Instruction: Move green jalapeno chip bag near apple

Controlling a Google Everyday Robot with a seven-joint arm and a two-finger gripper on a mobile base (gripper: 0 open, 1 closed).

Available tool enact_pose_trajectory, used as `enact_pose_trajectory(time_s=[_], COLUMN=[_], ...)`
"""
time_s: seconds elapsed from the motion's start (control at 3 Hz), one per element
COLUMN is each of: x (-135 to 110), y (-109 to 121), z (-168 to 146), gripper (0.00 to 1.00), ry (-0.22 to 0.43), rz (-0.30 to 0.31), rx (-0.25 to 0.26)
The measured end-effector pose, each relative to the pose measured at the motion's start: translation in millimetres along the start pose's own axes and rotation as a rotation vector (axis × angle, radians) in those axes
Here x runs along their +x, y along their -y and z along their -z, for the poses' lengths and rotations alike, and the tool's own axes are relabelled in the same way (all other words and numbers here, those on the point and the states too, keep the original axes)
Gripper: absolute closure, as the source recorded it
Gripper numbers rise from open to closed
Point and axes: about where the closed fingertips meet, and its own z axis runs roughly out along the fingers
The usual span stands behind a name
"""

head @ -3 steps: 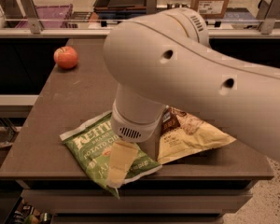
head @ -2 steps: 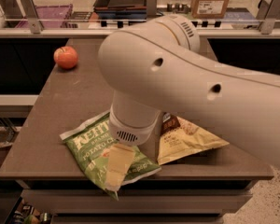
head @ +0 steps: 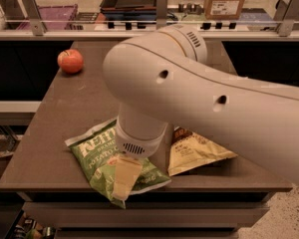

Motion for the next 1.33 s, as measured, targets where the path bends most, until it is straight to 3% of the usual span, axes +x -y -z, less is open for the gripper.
enact_pose_trajectory(time_s=[1.0, 1.33], x=[-1.4, -2.0], y=[-1.3, -1.0], z=[2.3, 5.0], gripper=[0.87, 1.00], ry=[0.000, 0.000], rz=[0.004, 0.004], rx=[0.004, 0.005])
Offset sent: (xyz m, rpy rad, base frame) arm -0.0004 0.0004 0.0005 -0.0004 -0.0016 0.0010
